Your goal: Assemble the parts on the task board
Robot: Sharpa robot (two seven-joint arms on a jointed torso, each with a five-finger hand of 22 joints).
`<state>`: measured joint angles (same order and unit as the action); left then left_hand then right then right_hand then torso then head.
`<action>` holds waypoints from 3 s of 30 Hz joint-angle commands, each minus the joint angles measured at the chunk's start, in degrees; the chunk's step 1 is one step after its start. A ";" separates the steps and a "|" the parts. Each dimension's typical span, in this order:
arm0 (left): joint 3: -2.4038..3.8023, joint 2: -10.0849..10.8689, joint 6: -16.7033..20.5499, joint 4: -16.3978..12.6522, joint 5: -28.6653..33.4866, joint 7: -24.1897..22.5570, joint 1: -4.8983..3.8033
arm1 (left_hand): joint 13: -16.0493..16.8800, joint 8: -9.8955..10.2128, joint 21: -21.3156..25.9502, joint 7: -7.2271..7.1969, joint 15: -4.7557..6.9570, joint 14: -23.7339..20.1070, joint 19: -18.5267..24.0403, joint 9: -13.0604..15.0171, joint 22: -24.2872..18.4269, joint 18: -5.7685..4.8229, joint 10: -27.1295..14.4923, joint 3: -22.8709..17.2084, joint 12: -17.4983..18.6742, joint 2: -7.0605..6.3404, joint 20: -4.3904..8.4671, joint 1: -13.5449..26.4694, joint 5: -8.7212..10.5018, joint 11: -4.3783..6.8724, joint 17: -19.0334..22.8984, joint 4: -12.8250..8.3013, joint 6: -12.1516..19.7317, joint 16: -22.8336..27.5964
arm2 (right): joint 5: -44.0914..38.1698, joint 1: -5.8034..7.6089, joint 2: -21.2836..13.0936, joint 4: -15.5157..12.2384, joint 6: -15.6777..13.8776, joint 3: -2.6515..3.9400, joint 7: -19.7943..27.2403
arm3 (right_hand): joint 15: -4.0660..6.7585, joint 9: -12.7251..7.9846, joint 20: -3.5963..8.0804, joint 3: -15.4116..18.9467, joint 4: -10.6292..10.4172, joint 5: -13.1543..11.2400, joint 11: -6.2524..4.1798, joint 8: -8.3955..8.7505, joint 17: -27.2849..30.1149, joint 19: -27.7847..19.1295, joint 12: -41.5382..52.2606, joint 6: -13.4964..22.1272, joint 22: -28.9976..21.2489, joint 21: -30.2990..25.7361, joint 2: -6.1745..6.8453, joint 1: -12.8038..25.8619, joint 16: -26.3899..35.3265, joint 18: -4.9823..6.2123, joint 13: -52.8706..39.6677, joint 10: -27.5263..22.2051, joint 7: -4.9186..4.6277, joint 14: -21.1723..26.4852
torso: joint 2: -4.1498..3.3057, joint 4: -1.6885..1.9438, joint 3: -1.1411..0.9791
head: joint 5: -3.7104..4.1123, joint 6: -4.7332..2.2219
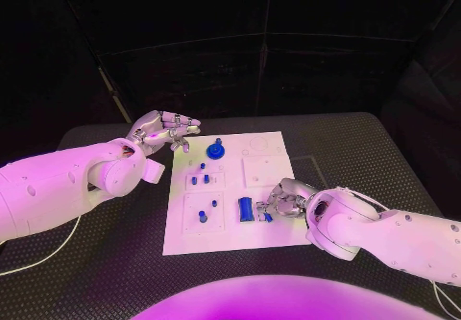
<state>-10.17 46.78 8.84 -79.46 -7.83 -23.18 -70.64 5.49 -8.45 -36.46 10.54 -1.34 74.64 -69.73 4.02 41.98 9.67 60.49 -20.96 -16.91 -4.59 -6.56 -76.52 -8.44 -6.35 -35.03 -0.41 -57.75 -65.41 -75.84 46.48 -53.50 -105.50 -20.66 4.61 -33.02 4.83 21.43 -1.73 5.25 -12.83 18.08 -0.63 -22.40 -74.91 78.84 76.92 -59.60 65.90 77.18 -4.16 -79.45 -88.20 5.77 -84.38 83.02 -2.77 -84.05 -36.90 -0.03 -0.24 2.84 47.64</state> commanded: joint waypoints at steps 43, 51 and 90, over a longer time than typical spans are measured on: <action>0.05 0.05 -0.64 -0.06 0.36 -0.03 -0.10 | 0.10 -0.44 0.47 -0.02 0.15 -0.46 0.15 0.02 -0.14 0.77 -0.61 0.26 -0.51 0.77 -0.28 0.38 0.13 0.12 0.12 0.44 0.60 0.19 | -1.27 0.03 1.31 0.54 0.09 -0.03 -0.15 | -0.03 0.48 0.12 3.10 -3.85 -1.41 -0.68 -0.78 -12.22 0.36 0.24 -1.07 0.43 0.22 1.80 7.11 -0.24 -1.09 4.50 1.44 -0.10 -5.33 | 0.01 -0.02 -0.04 | -0.17 0.40; 0.05 0.05 -0.64 -0.07 0.36 0.04 -0.10 | 0.10 -0.44 0.47 -0.02 0.15 -0.46 0.15 0.02 -0.14 0.77 -0.61 0.26 -0.51 0.77 -0.28 0.38 0.13 0.12 0.12 0.44 0.60 0.19 | -1.34 0.03 1.16 0.37 -0.01 -0.03 0.05 | -0.01 0.52 0.09 5.73 -3.83 -5.77 -0.72 -0.87 -12.24 0.36 0.22 -1.18 0.46 0.19 1.74 9.66 -0.24 -1.08 4.36 1.50 -0.03 -5.33 | 0.04 -0.03 -0.03 | -0.15 0.44; 0.02 -0.25 -0.77 0.41 0.36 0.04 -0.08 | 0.10 -0.44 0.47 -0.02 0.15 -0.46 0.15 0.02 -0.14 0.77 -0.61 0.26 -0.51 0.77 -0.28 0.38 0.13 0.12 0.12 0.44 0.60 0.19 | -1.50 0.02 -2.59 -1.93 2.57 -0.03 3.63 | 0.06 0.74 0.14 6.86 -0.25 -5.96 -0.80 -1.13 -12.28 0.28 0.06 -0.98 0.49 0.06 2.70 2.09 -0.25 -1.06 4.13 1.47 0.04 -5.34 | -0.03 0.11 -0.02 | 0.16 0.21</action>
<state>-10.19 46.59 8.67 -79.02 -7.76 -22.89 -70.63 5.50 -8.66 -36.23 10.34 -1.13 74.43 -69.73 4.03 41.91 9.67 60.29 -20.79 -17.27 -4.26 -6.56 -76.20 -8.44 -6.15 -34.98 -0.24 -57.54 -65.41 -77.00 46.47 -56.17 -107.37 -19.80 4.58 -30.12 4.80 22.12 -1.54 12.05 -13.40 11.86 -1.62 -23.24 -74.92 79.03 77.34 -60.65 66.34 77.18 -1.07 -76.50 -88.40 5.77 -75.10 84.02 -2.60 -84.04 -36.86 0.00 -0.26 3.07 47.86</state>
